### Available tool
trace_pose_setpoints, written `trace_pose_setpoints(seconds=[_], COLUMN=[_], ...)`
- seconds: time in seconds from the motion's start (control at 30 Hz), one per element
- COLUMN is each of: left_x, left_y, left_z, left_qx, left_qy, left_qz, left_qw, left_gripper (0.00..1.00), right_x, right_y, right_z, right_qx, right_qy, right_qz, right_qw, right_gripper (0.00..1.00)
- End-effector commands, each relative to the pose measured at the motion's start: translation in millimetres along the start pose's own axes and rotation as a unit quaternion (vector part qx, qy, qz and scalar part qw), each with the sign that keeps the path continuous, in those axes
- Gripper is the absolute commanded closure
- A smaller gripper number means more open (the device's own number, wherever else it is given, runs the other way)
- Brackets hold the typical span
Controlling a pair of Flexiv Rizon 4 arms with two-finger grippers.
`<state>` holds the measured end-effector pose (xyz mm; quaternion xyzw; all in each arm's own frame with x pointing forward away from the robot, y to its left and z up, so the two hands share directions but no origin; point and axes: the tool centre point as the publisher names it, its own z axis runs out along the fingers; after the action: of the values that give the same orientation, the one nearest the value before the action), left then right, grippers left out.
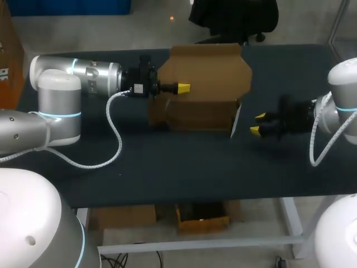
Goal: Assemble the packaging by folding the flat box into shape, placing the metal phone stand inside, and closing the box properly
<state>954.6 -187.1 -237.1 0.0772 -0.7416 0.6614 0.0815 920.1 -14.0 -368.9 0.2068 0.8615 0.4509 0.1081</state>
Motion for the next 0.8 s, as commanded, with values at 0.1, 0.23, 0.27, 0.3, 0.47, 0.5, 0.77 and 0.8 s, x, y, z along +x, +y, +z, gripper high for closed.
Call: trace_pose_setpoints(seconds=[0.1,0.23,0.27,0.3,0.47,0.5,0.77,0.8], left_x=[-0.9,-0.9,-0.9,-0.9,-0.9,-0.9,-0.9,-0.9], left_y=[3.6,3.6,3.6,3.6,3.6,3.6,3.6,3.6], left_z=[2,2,2,2,2,2,2,2], left_qx=[0.001,0.001,0.001,0.001,0.001,0.001,0.001,0.001], left_qy=[0.0,0.0,0.0,0.0,0.0,0.0,0.0,0.0], left_qz=[0.0,0.0,0.0,0.0,0.0,0.0,0.0,0.0], left_qw=[1.0,1.0,1.0,1.0,1.0,1.0,1.0,1.0], left_gripper=[1.0,1.0,1.0,1.0,1.0,1.0,1.0,1.0], right_x=[-7,-12,-12,-13,-17,-17,-17,-16], right_y=[9,15,15,16,19,20,21,21], right_z=[10,18,19,19,26,27,36,36], right_qx=[-0.001,0.006,0.003,0.002,-0.001,-0.001,-0.002,-0.003], right_qy=[0.073,0.077,0.081,0.081,0.089,0.089,0.098,0.1], right_qz=[-0.019,-0.032,-0.037,-0.038,-0.051,-0.052,-0.057,-0.057], right_qw=[0.997,0.996,0.996,0.996,0.995,0.995,0.994,0.993], right_gripper=[0.51,0.51,0.51,0.51,0.51,0.51,0.52,0.51])
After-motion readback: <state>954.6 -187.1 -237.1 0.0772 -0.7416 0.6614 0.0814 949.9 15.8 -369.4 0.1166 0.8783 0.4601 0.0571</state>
